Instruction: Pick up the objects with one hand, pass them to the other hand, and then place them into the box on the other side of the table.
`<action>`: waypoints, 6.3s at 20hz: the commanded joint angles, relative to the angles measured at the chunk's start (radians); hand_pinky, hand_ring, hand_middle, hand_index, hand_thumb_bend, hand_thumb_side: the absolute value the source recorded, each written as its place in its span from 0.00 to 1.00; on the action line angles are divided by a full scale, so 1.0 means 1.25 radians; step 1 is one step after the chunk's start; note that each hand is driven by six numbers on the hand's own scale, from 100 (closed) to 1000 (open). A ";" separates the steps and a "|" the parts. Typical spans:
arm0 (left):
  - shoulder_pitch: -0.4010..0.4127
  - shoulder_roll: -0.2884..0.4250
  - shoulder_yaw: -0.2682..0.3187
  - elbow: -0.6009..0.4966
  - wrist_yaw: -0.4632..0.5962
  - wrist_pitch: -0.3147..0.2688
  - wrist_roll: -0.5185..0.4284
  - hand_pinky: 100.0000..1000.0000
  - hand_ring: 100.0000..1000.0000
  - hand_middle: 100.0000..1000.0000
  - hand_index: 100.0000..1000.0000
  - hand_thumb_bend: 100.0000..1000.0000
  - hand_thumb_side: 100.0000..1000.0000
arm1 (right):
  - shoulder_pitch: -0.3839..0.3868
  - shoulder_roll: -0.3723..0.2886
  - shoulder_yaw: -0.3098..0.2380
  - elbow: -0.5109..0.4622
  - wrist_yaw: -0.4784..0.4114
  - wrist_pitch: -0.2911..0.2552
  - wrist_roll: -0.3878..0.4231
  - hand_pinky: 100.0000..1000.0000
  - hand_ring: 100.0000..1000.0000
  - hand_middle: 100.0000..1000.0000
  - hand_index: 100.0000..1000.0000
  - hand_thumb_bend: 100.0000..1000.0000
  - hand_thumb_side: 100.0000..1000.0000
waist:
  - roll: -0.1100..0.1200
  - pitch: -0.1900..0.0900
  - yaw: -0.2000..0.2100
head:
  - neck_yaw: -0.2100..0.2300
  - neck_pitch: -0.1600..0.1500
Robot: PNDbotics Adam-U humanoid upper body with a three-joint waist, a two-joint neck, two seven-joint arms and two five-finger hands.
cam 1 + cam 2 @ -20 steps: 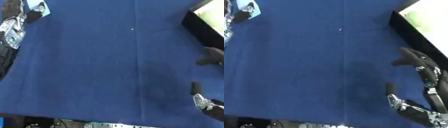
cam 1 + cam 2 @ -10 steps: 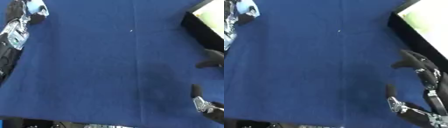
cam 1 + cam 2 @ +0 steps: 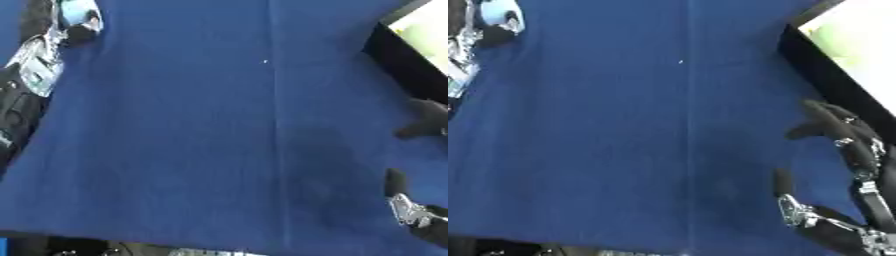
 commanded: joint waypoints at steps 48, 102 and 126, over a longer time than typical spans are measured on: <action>0.175 -0.109 -0.303 -0.827 0.483 -0.034 -0.553 0.66 0.28 0.27 0.40 0.00 0.19 | -0.112 -0.236 0.098 -0.017 0.088 -0.190 -0.061 0.87 0.89 0.90 1.00 0.47 0.00 | -0.008 -0.232 0.166 | -0.267 0.027; 0.038 -0.193 -0.448 -0.862 0.594 -0.008 -0.702 0.67 0.28 0.27 0.40 0.00 0.19 | -0.164 -0.196 0.169 -0.017 0.044 -0.163 -0.161 0.77 0.74 0.70 0.80 0.25 0.00 | -0.011 -0.232 0.164 | -0.296 0.027; 0.034 -0.203 -0.431 -0.862 0.591 -0.021 -0.695 0.77 0.42 0.44 0.62 0.00 0.72 | -0.158 -0.196 0.167 -0.017 -0.011 -0.169 -0.204 0.74 0.67 0.55 0.30 0.00 0.00 | -0.013 -0.231 0.162 | -0.307 0.027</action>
